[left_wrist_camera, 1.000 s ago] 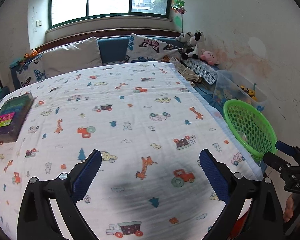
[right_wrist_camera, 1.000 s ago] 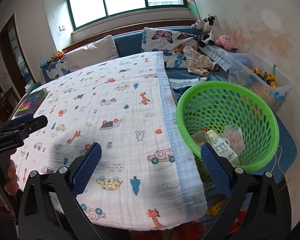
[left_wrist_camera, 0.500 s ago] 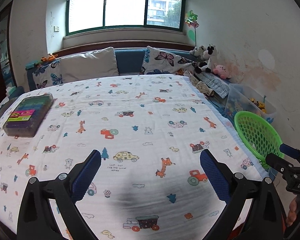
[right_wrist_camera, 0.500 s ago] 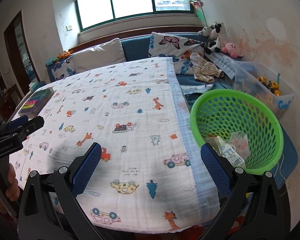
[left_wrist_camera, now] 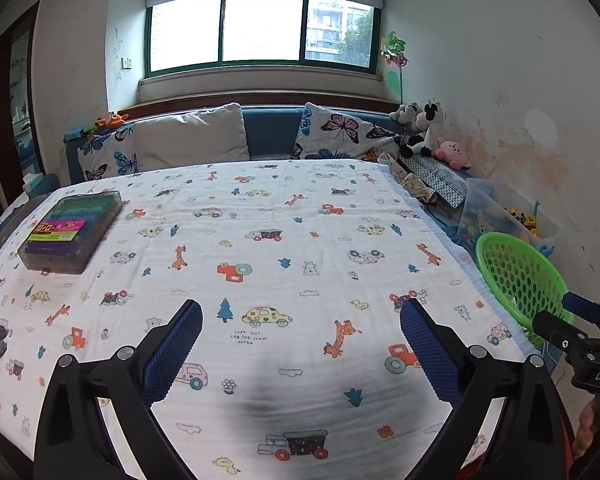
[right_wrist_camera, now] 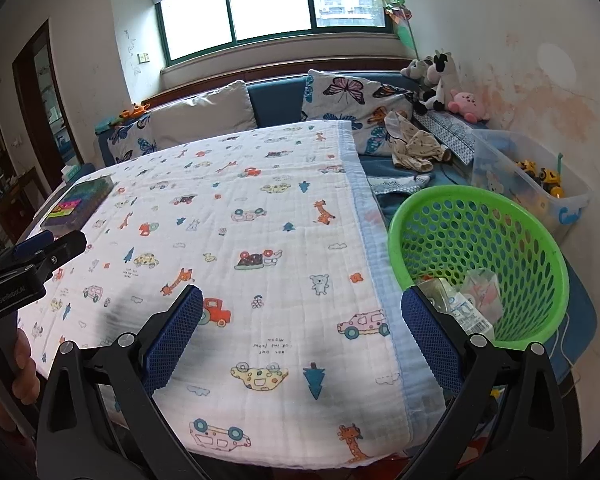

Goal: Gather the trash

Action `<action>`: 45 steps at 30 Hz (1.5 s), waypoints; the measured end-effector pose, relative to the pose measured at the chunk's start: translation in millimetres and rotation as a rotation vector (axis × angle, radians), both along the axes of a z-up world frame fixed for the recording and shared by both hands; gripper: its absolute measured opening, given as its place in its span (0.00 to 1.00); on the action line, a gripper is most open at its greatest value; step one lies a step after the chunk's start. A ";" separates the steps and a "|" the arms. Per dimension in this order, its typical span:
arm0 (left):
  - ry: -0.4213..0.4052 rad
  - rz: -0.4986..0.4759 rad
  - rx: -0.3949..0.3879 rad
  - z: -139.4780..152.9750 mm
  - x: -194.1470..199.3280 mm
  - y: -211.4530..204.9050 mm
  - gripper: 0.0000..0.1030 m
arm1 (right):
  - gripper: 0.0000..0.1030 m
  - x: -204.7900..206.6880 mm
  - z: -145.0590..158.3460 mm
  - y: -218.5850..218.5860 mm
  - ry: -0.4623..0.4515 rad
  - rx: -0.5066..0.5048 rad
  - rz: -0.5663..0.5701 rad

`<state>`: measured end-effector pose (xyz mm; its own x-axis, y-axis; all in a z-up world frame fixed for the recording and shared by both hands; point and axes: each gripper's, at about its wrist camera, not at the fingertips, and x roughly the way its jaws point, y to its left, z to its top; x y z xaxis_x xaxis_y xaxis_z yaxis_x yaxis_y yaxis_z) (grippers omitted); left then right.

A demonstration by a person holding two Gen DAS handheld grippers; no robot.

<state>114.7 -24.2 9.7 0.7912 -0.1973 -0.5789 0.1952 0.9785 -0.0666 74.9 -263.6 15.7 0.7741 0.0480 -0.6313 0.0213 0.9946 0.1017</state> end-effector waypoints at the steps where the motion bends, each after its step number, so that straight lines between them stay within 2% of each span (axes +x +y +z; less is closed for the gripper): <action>1: 0.001 0.001 0.000 -0.5 0.1 0.4 0.93 | 0.96 -0.2 -0.1 0.3 -0.001 -0.002 0.001; 45: -0.014 0.026 0.037 -5.9 -0.3 -1.9 0.93 | 0.96 4.8 -2.9 6.7 0.004 0.005 0.011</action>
